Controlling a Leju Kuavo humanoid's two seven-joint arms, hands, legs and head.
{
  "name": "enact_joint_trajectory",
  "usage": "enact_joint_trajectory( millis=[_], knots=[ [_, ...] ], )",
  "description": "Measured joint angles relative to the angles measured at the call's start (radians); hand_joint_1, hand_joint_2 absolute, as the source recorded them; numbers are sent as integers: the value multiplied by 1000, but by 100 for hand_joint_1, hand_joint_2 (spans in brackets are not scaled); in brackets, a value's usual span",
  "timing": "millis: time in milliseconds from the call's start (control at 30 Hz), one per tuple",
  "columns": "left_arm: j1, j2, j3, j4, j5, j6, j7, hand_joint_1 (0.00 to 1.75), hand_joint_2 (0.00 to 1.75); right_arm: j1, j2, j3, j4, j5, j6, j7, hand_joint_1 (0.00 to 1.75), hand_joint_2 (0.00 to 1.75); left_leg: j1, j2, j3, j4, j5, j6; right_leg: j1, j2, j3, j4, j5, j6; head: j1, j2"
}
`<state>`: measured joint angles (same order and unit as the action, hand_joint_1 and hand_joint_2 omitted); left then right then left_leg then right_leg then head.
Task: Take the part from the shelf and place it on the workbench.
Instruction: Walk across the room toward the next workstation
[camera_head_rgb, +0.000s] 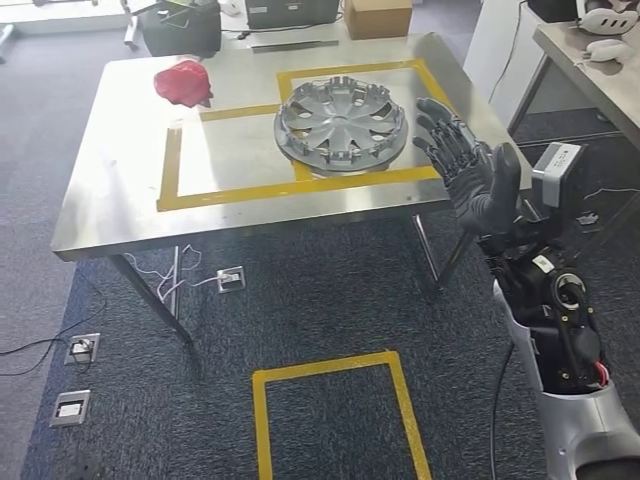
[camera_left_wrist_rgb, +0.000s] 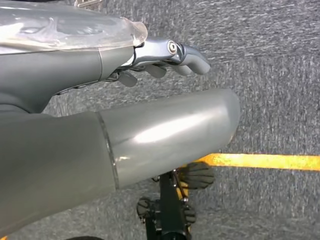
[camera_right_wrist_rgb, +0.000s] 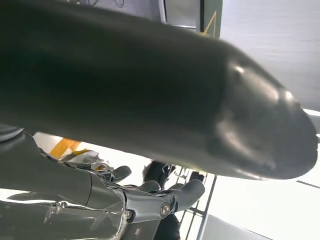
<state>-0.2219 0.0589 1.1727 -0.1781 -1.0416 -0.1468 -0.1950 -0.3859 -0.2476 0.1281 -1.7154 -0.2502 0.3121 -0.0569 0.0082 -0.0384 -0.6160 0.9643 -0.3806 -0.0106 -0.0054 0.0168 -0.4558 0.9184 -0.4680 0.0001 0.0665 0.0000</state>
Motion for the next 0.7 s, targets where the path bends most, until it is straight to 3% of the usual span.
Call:
enact_joint_trajectory(
  millis=[67,133,167,200,233,300,367,400,467,533,567,633,667,700],
  knots=[
    [-1,2,0,0,0,0,0,0,0,0,0,1,0,0,-4,0,0,0,2,15,-37,85,-76,-10,-5,-13,-17,-6,19,-13,-14,0],
    [-2,2,0,0,-1,0,0,0,0,2,0,1,1,1,-8,2,0,0,4,24,-83,222,-158,-19,-4,-21,-41,-5,35,-18,-28,0],
    [-2,2,0,0,-2,0,0,0,0,3,0,2,1,1,-10,2,0,0,5,26,-94,271,-171,-23,-4,-24,-53,-4,43,-16,-32,0],
    [-2,2,0,0,-2,0,0,0,0,5,0,2,1,1,-10,3,0,0,6,28,-88,287,-162,-25,-4,-27,-65,-2,51,-15,-37,0],
    [-2,2,0,0,-2,0,0,0,0,6,0,2,1,1,-11,3,0,0,8,30,-63,265,-136,-26,-5,-30,-76,1,57,-12,-40,0],
    [-3,4,0,0,-2,0,0,0,0,7,0,2,1,1,-11,3,0,0,9,34,31,133,-91,-25,-4,-34,-96,11,67,-5,-44,0],
    [-5,5,0,0,-2,0,0,0,0,6,0,2,1,1,-12,3,0,0,5,36,103,16,-85,-14,-2,-38,-108,21,74,4,-44,0],
    [-6,5,0,0,-2,0,0,0,0,6,0,2,1,1,-12,3,0,0,3,35,115,-8,-89,-7,0,-39,-111,23,79,10,-43,0],
    [-5,5,0,0,-2,0,1,0,0,6,0,2,1,1,-12,4,0,0,2,34,109,-14,-81,10,-2,-39,-115,25,85,23,-38,0],
    [-6,5,0,0,-2,0,2,0,0,7,0,2,1,1,-13,7,0,0,4,35,99,-18,-68,30,-4,-33,-132,62,47,33,-36,0],
    [-6,5,0,0,-2,0,2,0,0,6,0,2,1,2,-13,8,0,0,5,36,91,-19,-61,38,-5,-29,-149,112,5,37,-32,0],
    [-6,6,0,0,-2,0,2,0,0,6,0,2,3,5,-14,9,0,0,3,37,74,-19,-47,46,-5,-25,-190,252,-84,44,-23,0],
    [-5,6,0,0,-2,0,3,0,0,6,0,2,4,6,-15,10,0,0,2,36,65,-18,-40,47,-5,-24,-202,307,-109,46,-19,0],
    [-5,6,0,0,-2,0,3,0,0,6,0,2,6,6,-16,11,0,0,1,35,56,-18,-33,47,-5,-24,-198,329,-111,46,-17,0]
  ],
)
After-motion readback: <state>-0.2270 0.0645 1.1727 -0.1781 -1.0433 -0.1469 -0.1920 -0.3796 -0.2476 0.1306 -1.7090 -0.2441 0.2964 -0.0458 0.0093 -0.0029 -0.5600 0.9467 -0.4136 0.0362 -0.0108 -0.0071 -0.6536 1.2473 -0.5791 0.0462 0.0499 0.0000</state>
